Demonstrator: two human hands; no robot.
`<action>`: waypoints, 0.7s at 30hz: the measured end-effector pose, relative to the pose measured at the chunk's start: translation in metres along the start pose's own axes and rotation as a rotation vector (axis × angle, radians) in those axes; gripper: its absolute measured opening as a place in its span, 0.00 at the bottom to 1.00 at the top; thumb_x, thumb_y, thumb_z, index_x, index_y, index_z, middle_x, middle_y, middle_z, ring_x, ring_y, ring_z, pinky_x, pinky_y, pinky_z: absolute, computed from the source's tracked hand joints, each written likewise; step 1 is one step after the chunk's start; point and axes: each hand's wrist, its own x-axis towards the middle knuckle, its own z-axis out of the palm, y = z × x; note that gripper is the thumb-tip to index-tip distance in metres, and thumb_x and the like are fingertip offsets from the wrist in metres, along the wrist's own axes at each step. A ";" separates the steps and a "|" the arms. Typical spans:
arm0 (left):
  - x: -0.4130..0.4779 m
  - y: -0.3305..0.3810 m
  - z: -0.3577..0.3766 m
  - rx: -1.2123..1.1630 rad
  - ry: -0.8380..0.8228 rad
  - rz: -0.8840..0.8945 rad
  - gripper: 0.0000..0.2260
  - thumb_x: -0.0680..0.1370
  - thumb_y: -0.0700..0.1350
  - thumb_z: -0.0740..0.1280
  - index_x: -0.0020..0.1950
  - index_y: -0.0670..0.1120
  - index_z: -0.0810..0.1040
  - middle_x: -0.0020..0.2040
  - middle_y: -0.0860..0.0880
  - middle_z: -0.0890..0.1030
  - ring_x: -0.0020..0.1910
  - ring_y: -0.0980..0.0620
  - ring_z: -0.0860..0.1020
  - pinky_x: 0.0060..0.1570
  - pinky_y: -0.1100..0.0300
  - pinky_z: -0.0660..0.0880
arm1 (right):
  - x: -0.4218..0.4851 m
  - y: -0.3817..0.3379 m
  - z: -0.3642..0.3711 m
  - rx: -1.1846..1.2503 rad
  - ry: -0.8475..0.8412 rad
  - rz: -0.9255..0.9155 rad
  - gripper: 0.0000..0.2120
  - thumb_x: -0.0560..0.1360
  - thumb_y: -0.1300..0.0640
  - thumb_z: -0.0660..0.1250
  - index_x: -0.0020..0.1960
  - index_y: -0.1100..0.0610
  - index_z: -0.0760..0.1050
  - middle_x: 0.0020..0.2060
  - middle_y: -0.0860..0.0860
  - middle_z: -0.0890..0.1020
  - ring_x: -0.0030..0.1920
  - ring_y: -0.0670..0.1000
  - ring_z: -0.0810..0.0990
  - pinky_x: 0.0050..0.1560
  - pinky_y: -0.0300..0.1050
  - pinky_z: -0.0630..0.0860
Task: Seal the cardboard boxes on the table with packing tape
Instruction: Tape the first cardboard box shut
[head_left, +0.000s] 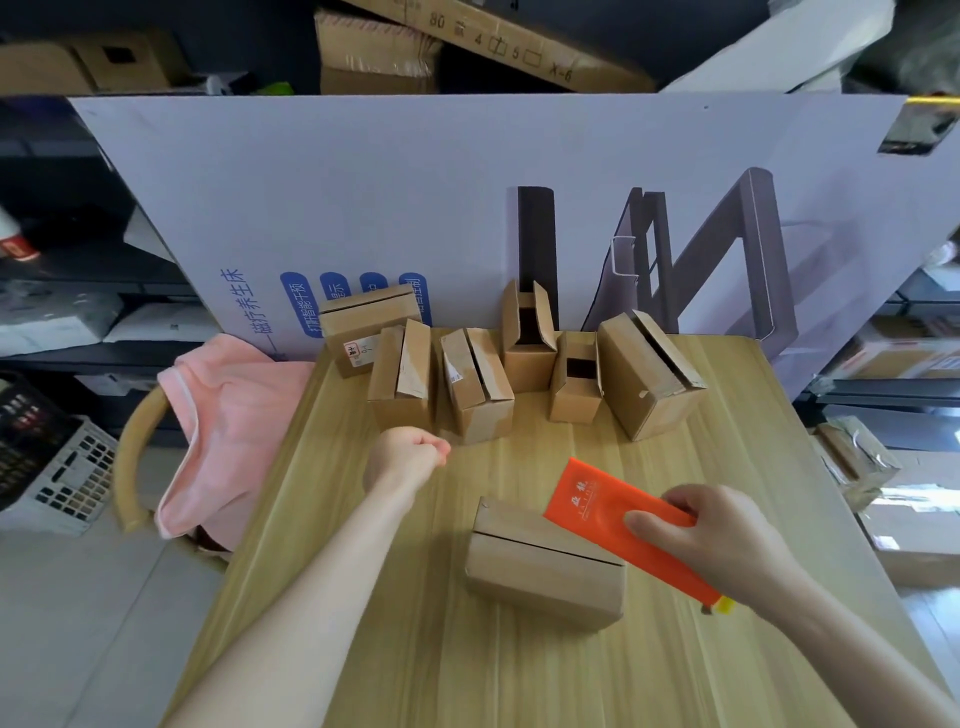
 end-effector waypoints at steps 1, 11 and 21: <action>0.001 -0.005 -0.002 -0.008 -0.003 -0.006 0.08 0.71 0.39 0.70 0.34 0.49 0.82 0.37 0.53 0.83 0.40 0.50 0.79 0.44 0.54 0.77 | -0.002 0.002 0.001 0.050 -0.020 0.020 0.18 0.65 0.36 0.70 0.34 0.51 0.79 0.28 0.47 0.80 0.25 0.48 0.81 0.19 0.44 0.75; 0.011 -0.030 -0.004 -0.105 0.077 -0.094 0.07 0.73 0.38 0.68 0.35 0.44 0.81 0.32 0.47 0.82 0.30 0.50 0.79 0.45 0.50 0.82 | -0.004 0.005 0.000 0.002 -0.071 0.010 0.16 0.65 0.36 0.71 0.34 0.49 0.79 0.27 0.46 0.80 0.25 0.46 0.80 0.18 0.41 0.73; -0.006 -0.069 -0.004 -0.080 0.034 -0.108 0.07 0.74 0.44 0.70 0.36 0.45 0.81 0.31 0.48 0.82 0.31 0.51 0.79 0.44 0.53 0.80 | 0.022 0.027 -0.006 -0.292 -0.131 0.111 0.19 0.64 0.32 0.69 0.35 0.49 0.78 0.30 0.44 0.81 0.31 0.44 0.80 0.26 0.39 0.71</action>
